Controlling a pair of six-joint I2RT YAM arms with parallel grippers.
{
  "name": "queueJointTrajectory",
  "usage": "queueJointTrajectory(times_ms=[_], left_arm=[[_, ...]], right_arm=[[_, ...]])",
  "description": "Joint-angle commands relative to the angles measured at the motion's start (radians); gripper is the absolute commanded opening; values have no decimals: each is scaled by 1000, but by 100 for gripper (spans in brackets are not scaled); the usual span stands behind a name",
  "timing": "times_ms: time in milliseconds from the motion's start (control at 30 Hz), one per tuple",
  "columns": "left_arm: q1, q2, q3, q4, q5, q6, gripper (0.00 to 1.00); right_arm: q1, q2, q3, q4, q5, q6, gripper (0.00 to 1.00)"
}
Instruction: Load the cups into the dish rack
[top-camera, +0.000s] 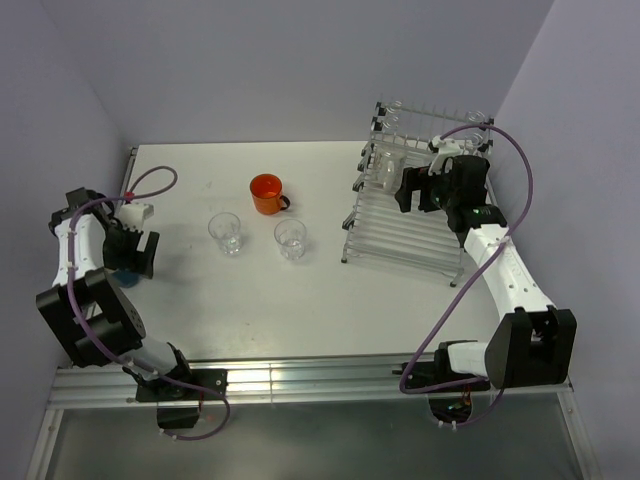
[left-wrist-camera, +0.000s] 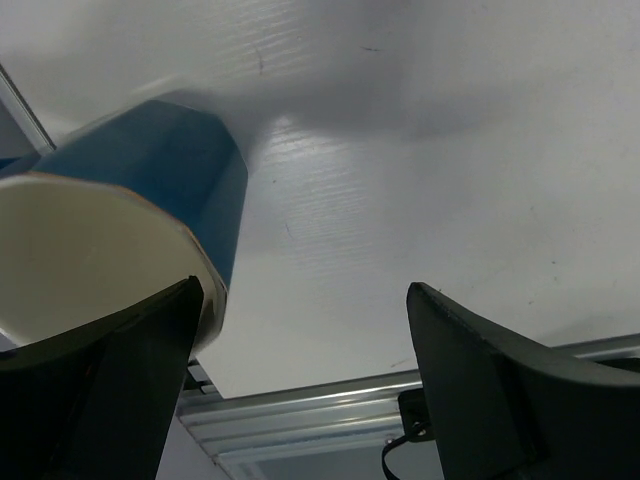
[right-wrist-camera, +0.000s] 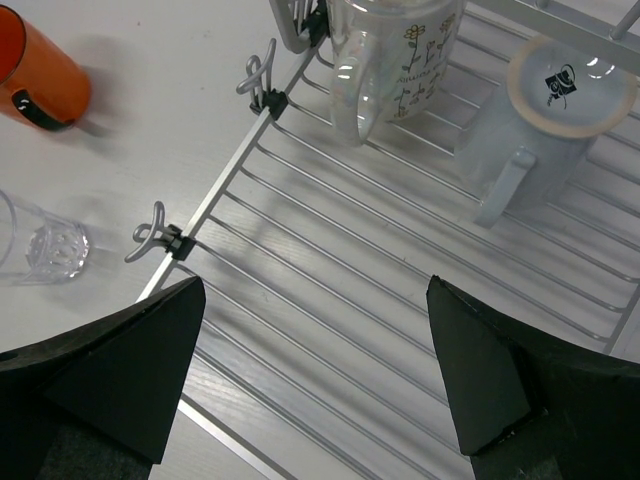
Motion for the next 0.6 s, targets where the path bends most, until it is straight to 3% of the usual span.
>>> queueJointTrajectory(times_ms=[0, 133, 300, 400, 567], left_arm=[[5, 19, -29, 76, -5, 35, 91], [4, 62, -55, 101, -5, 36, 81], [5, 62, -97, 146, -2, 27, 76], [4, 64, -110, 157, -2, 29, 67], [-13, 55, -143, 177, -14, 36, 44]], right_arm=[[10, 3, 49, -1, -1, -7, 100], [8, 9, 50, -1, -1, 3, 100], [8, 5, 43, 2, -3, 5, 100], [7, 5, 41, 8, -6, 13, 100], [10, 0, 49, 6, -20, 29, 100]])
